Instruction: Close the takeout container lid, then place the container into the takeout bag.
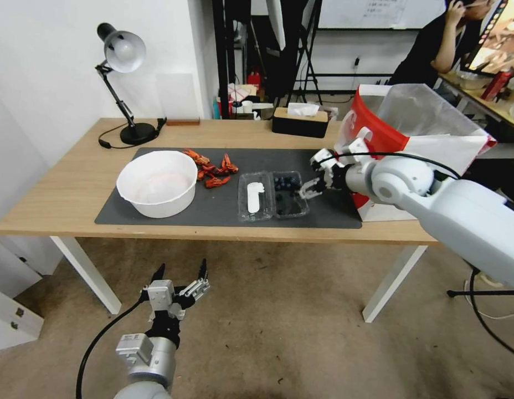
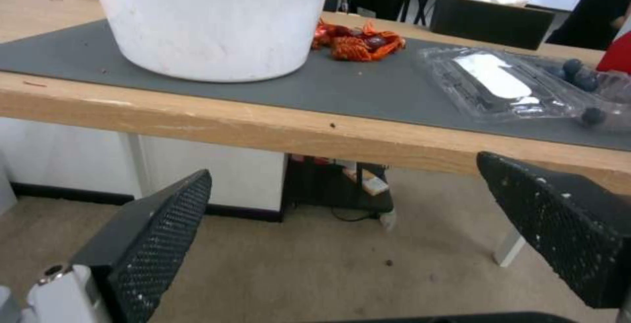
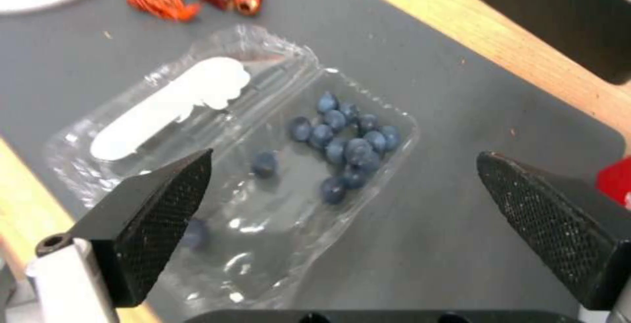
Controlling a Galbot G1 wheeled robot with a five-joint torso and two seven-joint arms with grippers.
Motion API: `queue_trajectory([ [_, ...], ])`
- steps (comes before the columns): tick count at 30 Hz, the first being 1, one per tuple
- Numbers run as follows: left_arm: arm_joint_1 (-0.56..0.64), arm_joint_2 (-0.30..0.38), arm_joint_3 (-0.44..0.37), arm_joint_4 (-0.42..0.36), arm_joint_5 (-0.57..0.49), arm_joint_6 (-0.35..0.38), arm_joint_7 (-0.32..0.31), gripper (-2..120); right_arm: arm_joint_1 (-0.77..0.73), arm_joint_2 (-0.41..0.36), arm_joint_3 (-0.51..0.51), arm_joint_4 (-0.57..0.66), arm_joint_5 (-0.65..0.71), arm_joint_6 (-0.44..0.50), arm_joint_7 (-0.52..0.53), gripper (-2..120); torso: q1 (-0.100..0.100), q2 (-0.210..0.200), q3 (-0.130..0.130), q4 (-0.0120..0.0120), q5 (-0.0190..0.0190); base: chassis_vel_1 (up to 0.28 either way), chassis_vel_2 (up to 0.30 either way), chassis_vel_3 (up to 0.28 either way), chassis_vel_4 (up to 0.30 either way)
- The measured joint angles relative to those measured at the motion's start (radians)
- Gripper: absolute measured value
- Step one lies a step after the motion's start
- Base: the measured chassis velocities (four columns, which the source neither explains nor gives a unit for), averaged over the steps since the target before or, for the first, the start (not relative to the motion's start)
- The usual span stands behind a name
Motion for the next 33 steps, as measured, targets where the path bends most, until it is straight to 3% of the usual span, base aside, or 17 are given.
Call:
queue_trajectory([
  [2,0.000,0.000,-0.001,0.000,-0.001,-0.001,0.001,100,-0.068,-0.007,0.037,0.037,0.002,0.034,0.028,100,0.000,0.000,0.000,0.0000,0.0003,0.000,0.000,0.000,0.000],
  [6,0.000,0.000,0.002,0.003,-0.003,-0.013,0.002,100,-0.323,-0.005,0.208,0.133,-0.017,0.250,0.109,100,0.000,0.000,0.000,0.0000,0.0001,0.000,0.000,0.000,0.000],
  [7,0.000,0.000,0.002,0.003,-0.003,-0.013,0.002,100,-0.323,-0.005,0.208,0.133,-0.017,0.250,0.109,100,0.000,0.000,0.000,0.0000,0.0001,0.000,0.000,0.000,0.000],
  [9,0.000,0.000,0.005,0.005,-0.003,-0.022,0.003,100,-0.464,0.016,0.294,0.157,-0.071,0.377,0.130,100,0.000,0.000,0.000,0.0002,-0.0001,0.000,0.000,0.000,0.000],
  [10,0.000,0.000,0.005,0.005,-0.003,-0.022,0.003,100,-0.464,0.016,0.294,0.157,-0.071,0.377,0.130,100,0.000,0.000,0.000,0.0002,-0.0001,0.000,0.000,0.000,0.000],
  [14,0.004,0.000,0.007,0.006,-0.003,-0.029,0.003,100,-0.671,0.069,0.400,0.164,-0.232,0.612,0.156,100,0.000,0.000,0.000,0.0002,0.0000,0.000,0.000,0.000,0.000],
  [15,0.004,0.000,0.007,0.006,-0.003,-0.029,0.003,100,-0.671,0.069,0.400,0.164,-0.232,0.612,0.156,100,0.000,0.000,0.000,0.0002,0.0000,0.000,0.000,0.000,0.000],
  [18,0.006,0.000,0.010,0.007,-0.003,-0.035,0.004,100,-0.802,0.122,0.455,0.168,-0.328,0.779,0.164,100,0.000,0.000,0.000,0.0003,-0.0001,0.000,0.000,0.000,0.000],
  [22,0.006,0.000,0.010,0.007,-0.004,-0.036,0.004,100,-0.898,0.164,0.482,0.172,-0.396,0.865,0.173,100,0.000,0.000,0.000,0.0000,0.0001,0.000,0.000,0.000,0.000],
  [26,0.006,0.000,0.012,0.008,-0.005,-0.039,0.004,100,-1.055,0.268,0.523,0.173,-0.481,0.999,0.178,100,0.000,0.000,0.000,0.0000,0.0000,0.000,0.000,0.000,0.000],
  [33,0.005,0.000,0.022,0.015,-0.005,-0.041,0.004,100,-1.166,0.390,0.568,0.157,-0.534,1.107,0.162,100,0.000,0.000,0.000,0.0002,0.0001,0.000,0.000,0.000,0.000],
])
